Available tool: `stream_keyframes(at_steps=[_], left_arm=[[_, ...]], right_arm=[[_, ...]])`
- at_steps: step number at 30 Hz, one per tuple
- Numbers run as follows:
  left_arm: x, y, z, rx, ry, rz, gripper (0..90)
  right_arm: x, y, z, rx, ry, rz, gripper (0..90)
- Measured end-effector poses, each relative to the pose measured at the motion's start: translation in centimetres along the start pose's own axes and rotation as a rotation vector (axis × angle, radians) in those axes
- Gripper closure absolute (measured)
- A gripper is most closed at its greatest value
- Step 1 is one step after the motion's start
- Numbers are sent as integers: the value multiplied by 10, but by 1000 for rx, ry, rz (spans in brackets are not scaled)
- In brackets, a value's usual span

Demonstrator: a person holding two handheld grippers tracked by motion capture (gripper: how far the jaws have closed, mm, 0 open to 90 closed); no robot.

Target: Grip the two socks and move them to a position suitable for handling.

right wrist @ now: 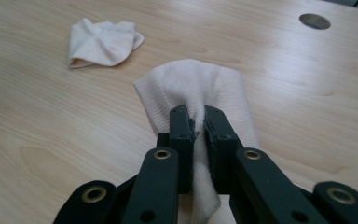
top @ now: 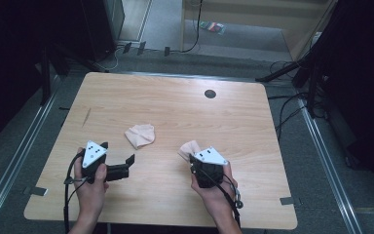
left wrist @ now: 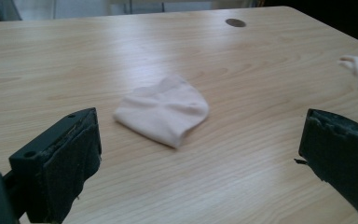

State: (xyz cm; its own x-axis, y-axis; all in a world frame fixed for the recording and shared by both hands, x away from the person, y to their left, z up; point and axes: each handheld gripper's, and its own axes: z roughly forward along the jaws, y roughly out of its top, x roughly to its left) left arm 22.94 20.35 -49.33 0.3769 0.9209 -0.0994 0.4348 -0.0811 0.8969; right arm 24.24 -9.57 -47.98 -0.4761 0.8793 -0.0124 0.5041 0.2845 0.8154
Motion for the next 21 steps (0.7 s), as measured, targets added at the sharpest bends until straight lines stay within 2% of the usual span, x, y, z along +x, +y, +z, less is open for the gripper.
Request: stream_keyframes(at_steps=[3, 4, 5, 7, 10, 12, 15, 21], left_arm=[[-7, -6, 4, 2, -50, -3, 0], [-7, -6, 4, 2, -50, -3, 0], [-8, -11, 6, 2, -73, -3, 0], [-8, -22, 7, 17, -84, 12, 0], [-4, -36, 8, 34, -101, -24, 0], [-4, -37, 10, 42, -117, -34, 0], [-9, -35, 9, 32, -144, -2, 0], [-16, -35, 9, 31, -167, 12, 0]], right_arm=[[6, -6, -1, 5, 19, 4, 844], [6, -6, -1, 5, 19, 4, 844], [9, -8, -1, 8, 28, 8, 844], [15, -15, -1, 20, 37, 1, 844], [24, -23, 2, 38, 62, 0, 844], [30, -27, 6, 61, 88, 0, 843], [43, -33, 11, 77, 98, -29, 842], [52, -35, 16, 75, 111, -34, 842]])
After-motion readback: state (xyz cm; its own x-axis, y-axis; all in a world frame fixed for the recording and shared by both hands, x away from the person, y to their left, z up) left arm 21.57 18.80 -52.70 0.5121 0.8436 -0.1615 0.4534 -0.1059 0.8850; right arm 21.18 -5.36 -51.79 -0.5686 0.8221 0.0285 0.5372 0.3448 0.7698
